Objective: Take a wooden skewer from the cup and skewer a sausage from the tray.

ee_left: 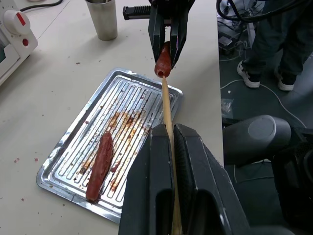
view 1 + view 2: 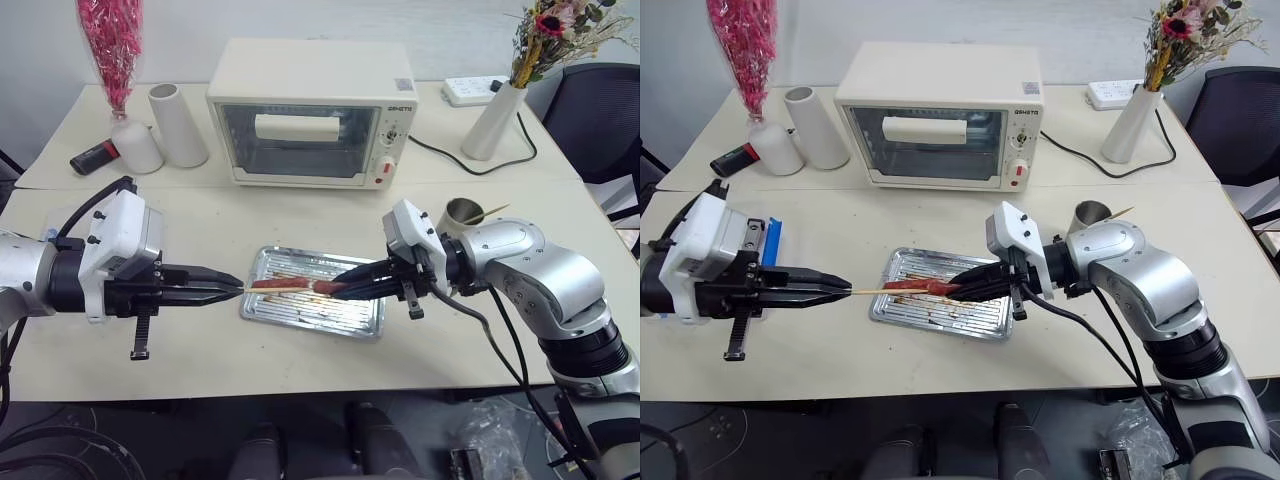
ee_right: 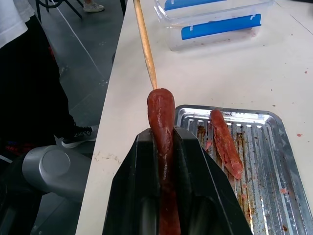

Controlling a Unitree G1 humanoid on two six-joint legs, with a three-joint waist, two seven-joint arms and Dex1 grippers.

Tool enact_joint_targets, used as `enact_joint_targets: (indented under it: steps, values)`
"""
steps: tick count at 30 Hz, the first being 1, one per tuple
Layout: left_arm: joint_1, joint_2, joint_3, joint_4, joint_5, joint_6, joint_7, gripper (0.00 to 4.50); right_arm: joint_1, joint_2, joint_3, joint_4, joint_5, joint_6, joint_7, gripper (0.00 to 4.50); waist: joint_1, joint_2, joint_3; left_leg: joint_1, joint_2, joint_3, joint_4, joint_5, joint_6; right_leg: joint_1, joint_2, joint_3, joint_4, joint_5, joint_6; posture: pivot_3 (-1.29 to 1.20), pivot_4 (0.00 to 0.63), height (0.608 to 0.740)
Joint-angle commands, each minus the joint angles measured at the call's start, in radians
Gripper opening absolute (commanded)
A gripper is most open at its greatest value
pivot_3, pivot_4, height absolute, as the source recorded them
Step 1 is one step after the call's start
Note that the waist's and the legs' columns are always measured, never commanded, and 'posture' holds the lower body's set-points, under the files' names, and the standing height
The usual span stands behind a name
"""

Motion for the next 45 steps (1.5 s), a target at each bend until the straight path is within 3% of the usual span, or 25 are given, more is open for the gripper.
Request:
enact_joint_targets:
  steps: [1, 26, 39, 45]
  values:
    - [-0.016, 0.019, 0.014, -0.007, 0.007, -0.019, -0.006, 0.0, 0.006, -0.003, -0.026, -0.032, 0.009, -0.03, 0.008, 0.12, 0.0, 0.0, 0.0, 0.0, 0.0, 0.0, 0.0, 0.0, 0.0, 0.0, 0.0, 0.0, 0.0, 0.0, 0.0, 0.0, 0.15, 0.74]
    - [-0.056, 0.0, -0.045, -0.01, 0.006, -0.031, 0.004, 0.0, -0.034, 0.065, -0.007, -0.049, 0.026, -0.023, -0.027, 0.12, 0.0, 0.0, 0.0, 0.0, 0.0, 0.0, 0.0, 0.0, 0.0, 0.0, 0.0, 0.0, 0.001, 0.0, 0.0, 0.0, 0.15, 0.74]
    - [-0.189, -0.072, -0.226, 0.03, 0.064, -0.059, -0.001, 0.0, -0.113, 0.101, 0.058, -0.007, -0.03, -0.126, 0.145, 0.12, 0.0, 0.0, 0.0, 0.0, 0.0, 0.001, 0.0, 0.0, 0.0, 0.0, 0.0, 0.0, 0.001, 0.0, 0.0, 0.0, 0.15, 0.74]
    - [-0.196, -0.089, -0.231, 0.03, 0.08, -0.053, -0.004, 0.0, -0.126, 0.113, 0.06, 0.016, -0.056, -0.112, 0.15, 0.12, -0.001, 0.0, 0.0, 0.0, 0.0, 0.0, 0.0, 0.0, 0.0, 0.0, 0.001, 0.0, 0.002, 0.0, 0.0, 0.0, 0.15, 0.74]
